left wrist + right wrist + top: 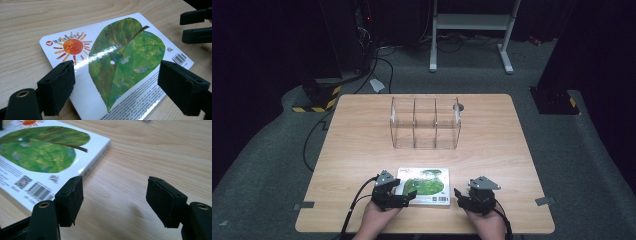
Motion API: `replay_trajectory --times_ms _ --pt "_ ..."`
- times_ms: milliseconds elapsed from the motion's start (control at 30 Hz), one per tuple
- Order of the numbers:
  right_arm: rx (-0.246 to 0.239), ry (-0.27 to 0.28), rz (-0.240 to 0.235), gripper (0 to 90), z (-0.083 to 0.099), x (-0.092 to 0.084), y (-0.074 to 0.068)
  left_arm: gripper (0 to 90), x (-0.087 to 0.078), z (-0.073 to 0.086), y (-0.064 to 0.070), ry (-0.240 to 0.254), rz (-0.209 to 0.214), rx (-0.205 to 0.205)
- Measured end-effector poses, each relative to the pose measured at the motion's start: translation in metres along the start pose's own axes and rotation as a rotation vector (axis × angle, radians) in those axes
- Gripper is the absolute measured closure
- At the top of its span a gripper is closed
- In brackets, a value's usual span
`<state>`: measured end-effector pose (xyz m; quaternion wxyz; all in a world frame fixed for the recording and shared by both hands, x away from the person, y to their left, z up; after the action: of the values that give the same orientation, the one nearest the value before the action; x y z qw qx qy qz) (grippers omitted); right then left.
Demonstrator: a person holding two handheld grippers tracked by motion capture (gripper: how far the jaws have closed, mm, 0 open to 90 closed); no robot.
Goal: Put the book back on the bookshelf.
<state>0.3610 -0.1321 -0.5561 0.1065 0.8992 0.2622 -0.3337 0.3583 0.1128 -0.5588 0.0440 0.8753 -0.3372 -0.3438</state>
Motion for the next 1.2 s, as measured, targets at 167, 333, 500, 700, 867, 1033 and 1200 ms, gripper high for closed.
replay_trajectory --times_ms 167,333,500,700,867,1033,1200 --pt "0.004 0.023 -0.049 31.5 -0.004 0.0 -0.015 14.7 0.0 -0.001 -0.004 0.006 -0.015 -0.005" --pt "-0.019 0.03 -0.061 32.7 -0.006 0.001 -0.024 14.7 -0.003 0.0 -0.01 0.011 -0.031 -0.013" --pt "-0.024 0.033 -0.045 36.9 -0.006 0.001 -0.025 15.0 0.0 0.002 -0.015 -0.002 -0.056 -0.036" --pt "-0.003 0.026 -0.062 42.2 -0.005 0.004 -0.024 17.3 0.002 0.004 -0.016 -0.026 -0.068 -0.045" --pt "0.006 0.002 -0.092 41.1 -0.003 0.008 -0.031 22.2 0.003 0.004 -0.016 -0.022 -0.099 -0.035" --pt "0.018 -0.007 -0.124 40.1 -0.003 0.011 -0.034 24.1 0.003 0.003 -0.017 -0.016 -0.097 -0.045" --pt "0.015 -0.009 -0.148 40.3 -0.003 0.012 -0.038 29.4 -0.002 0.001 -0.015 0.011 -0.082 -0.05"
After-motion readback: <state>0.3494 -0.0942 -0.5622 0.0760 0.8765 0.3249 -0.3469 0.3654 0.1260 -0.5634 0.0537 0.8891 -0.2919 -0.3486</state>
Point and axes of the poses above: each handheld gripper's, and its own axes: x roughly forward along the jaws, z roughly out of its underside, y roughly to its right, the point moved 7 cm from there along x, roughly forward along the jaws, and after that the axes turned 2 degrees about -x, right-handed, at the moved point
